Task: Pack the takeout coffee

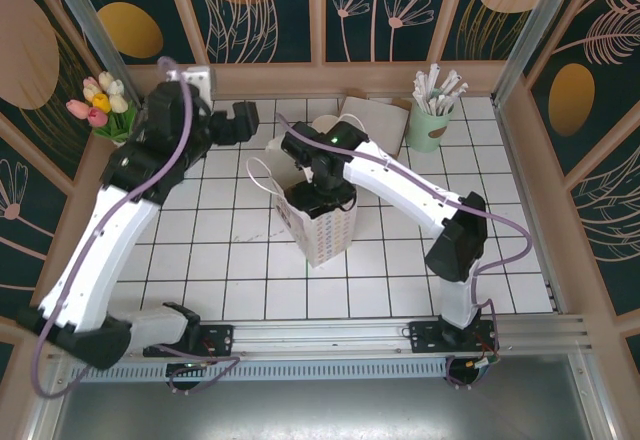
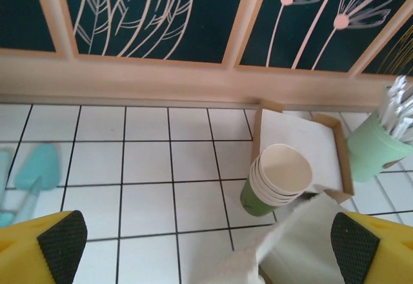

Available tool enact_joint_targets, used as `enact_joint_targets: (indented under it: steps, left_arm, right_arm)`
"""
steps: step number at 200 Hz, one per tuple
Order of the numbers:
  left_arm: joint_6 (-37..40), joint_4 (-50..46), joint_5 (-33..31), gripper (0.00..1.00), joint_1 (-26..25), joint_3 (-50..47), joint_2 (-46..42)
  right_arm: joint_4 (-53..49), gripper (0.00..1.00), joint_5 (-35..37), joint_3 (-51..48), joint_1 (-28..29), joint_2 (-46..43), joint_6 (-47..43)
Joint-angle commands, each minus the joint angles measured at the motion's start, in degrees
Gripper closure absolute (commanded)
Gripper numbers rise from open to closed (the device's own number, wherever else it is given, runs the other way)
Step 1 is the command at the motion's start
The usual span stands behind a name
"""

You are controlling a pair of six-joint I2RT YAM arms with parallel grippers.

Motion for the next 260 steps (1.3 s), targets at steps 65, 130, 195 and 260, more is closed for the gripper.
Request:
enact_joint_targets:
  steps: [65, 130, 195, 260]
  left_arm:
    - [23.75, -8.1, 26.97, 0.02, -0.06, 8.75, 17.07]
    - [26.24, -14.84, 23.37, 0.18, -0.15, 11.95, 22.88]
    - [23.72, -11.5, 26.74, 0.73, -0.08, 11.16, 24.37]
    - [19.78, -7.5, 29.03, 1.0, -0.63, 4.23, 20.8]
  right_arm:
    - [-1.36, 0.35, -0.03, -2.76, -0.06, -4.02, -9.24]
    - [-1.32, 0.36, -2.52, -3.24, -0.14, -3.21, -11.24]
    - [-1.35, 0.37, -2.81, -1.8, -0.66, -2.66, -3.94]
    - [-1.32, 0.37, -2.39, -2.95, -0.14, -1.69, 3.39]
